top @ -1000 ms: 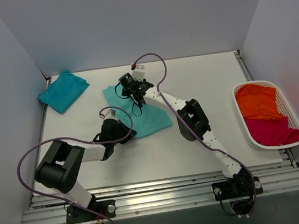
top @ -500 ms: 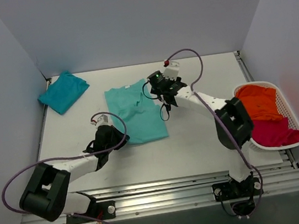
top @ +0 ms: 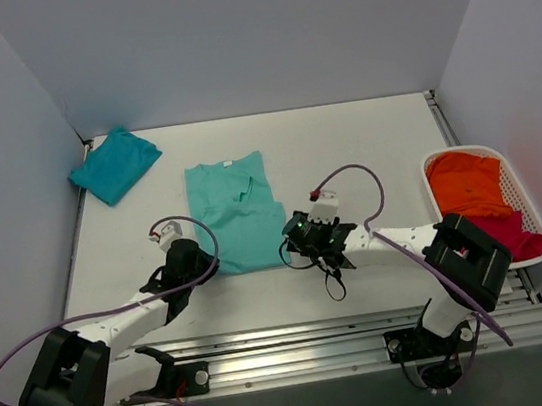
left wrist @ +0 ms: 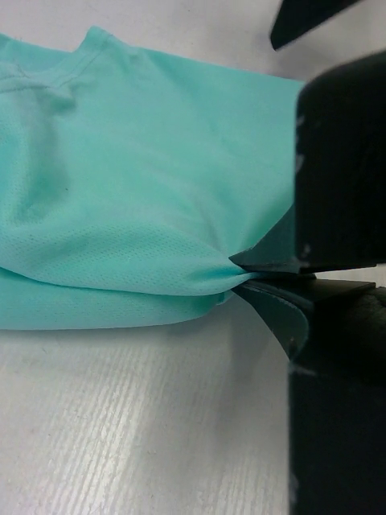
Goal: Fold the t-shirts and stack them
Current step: Fold the tshirt
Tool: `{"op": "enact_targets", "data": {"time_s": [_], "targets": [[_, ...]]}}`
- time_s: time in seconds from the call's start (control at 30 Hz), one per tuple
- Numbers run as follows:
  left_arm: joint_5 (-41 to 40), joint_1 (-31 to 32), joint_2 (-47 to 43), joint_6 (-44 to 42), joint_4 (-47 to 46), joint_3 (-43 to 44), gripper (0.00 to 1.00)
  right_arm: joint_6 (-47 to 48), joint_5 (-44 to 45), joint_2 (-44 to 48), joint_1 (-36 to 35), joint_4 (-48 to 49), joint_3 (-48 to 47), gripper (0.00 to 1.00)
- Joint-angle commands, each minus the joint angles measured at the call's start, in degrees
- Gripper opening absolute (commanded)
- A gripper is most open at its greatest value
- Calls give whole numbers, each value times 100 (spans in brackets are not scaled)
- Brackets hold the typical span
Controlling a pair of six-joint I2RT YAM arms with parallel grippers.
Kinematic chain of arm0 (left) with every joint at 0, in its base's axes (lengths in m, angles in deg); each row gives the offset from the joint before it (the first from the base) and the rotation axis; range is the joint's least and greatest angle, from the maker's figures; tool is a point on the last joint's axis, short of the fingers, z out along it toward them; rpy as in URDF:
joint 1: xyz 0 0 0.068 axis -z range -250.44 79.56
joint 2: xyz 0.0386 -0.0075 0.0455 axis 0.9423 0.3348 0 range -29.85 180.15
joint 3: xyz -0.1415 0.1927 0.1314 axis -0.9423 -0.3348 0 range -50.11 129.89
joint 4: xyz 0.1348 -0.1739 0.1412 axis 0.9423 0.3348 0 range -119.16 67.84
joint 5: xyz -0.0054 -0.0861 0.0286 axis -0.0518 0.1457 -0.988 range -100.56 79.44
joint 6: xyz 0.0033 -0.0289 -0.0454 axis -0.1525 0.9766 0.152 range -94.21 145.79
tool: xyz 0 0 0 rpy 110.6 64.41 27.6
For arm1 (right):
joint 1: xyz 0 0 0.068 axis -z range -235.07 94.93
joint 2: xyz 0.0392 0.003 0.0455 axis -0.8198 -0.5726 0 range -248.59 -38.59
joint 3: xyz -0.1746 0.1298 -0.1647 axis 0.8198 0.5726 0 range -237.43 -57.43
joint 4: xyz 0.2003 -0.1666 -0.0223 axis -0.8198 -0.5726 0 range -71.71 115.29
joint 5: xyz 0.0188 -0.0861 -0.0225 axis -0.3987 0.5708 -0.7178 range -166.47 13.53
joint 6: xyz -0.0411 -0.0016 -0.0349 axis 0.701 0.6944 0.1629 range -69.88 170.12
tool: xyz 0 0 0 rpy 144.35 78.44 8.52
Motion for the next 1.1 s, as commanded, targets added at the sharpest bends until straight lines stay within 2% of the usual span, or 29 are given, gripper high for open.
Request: {"op": "enact_targets", "data": {"time_s": [0.0, 0.1, 0.43, 0.53, 0.57, 0.67, 0.8, 0.97, 1.07], "targets": [[-111, 32, 81, 124, -67, -34, 10, -652, -252, -32, -549, 680, 275, 54], [-67, 32, 212, 150, -155, -52, 9, -731, -296, -348, -787, 927, 259, 50], [-67, 41, 354, 168, -182, -60, 8, -644, -436, -1166, -875, 1235, -93, 43], [-85, 32, 327, 124, -146, -43, 6, -609, -489, -1281, -866, 1270, -128, 24], [-102, 32, 327, 107, -103, -25, 5, -600, -507, -1281, -866, 1279, -120, 1], [-68, 32, 274, -24, -6, 53, 2, -591, -367, -1106, -875, 1130, -67, 0], [239, 49, -14, -157, 310, 212, 2, -582, 20, -466, -892, 403, 20, 0], [521, 199, -410, -271, 1425, 555, 2, -608, 249, 370, -936, -450, 231, 0], [820, 234, -718, -263, 1786, 607, 2, -652, 293, 898, -1015, -1013, 302, 0]]}}
